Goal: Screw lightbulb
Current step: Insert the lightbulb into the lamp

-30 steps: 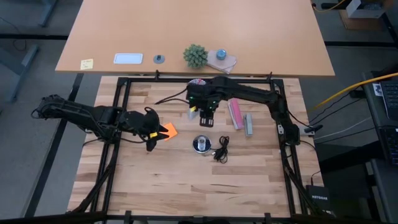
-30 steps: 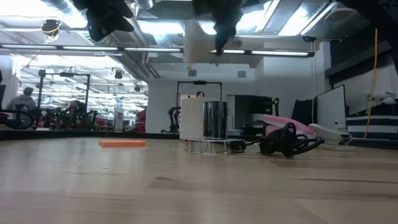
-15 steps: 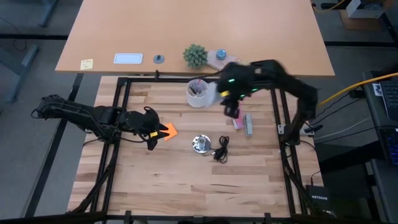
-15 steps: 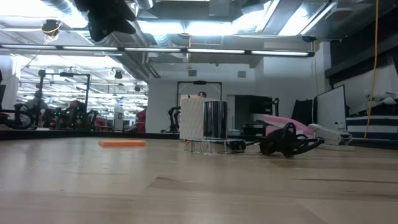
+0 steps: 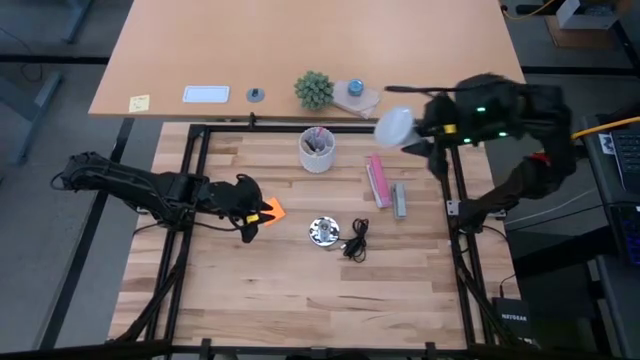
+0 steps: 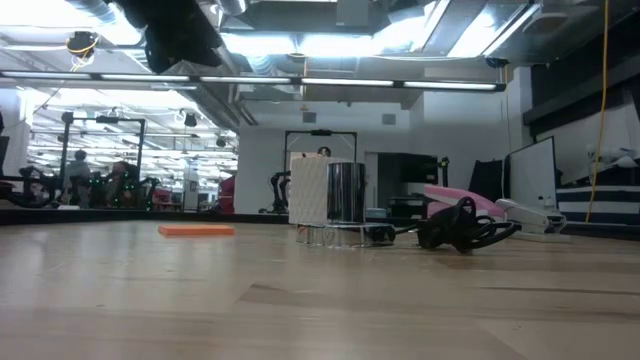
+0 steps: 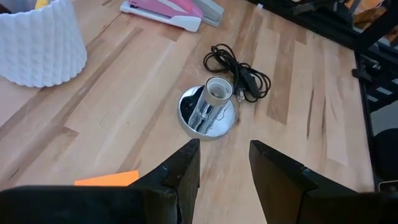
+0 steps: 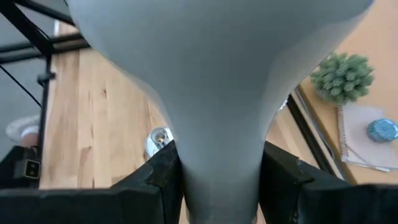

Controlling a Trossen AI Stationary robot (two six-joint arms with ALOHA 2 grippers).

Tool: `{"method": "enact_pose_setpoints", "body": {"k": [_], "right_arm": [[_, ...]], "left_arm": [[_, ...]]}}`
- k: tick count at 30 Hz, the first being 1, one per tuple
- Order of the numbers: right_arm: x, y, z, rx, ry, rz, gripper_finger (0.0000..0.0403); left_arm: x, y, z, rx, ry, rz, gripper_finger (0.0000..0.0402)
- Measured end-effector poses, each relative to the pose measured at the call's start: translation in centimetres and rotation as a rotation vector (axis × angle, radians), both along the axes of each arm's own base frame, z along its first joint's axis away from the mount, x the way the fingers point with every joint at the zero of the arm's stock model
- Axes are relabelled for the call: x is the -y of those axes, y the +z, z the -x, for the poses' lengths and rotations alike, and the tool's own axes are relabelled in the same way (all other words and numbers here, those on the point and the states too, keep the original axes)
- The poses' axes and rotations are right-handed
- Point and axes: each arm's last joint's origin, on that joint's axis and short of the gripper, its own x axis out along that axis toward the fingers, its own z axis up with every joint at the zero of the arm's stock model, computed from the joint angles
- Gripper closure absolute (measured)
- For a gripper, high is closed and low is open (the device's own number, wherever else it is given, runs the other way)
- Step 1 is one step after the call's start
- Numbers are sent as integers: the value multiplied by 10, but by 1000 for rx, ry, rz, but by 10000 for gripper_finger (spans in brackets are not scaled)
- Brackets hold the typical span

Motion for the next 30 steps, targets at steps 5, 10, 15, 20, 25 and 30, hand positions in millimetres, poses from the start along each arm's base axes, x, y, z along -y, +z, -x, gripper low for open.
{"method": "enact_pose_setpoints", "body": {"k": [5,10,15,20,25,30], "right_arm": [[-3,4,28,49,-54,-4,244],[-2,-16,38,33,-136,-6,244],[-1,-57,32,122,-147,1,244],[-2,-117,25,319,-109,-19,244],[-4,-193,-4,682,61,-147,244],[-3,-268,-22,835,151,-181,244]], "left_arm": [[0,-5,-5,-22,13,-9,270],[0,-11,-10,-51,42,-37,270],[0,-15,-13,-68,46,-43,270],[0,-17,-15,-75,47,-46,270],[-1,-17,-20,-43,123,-102,270],[0,-20,-31,-9,155,-120,270]]}}
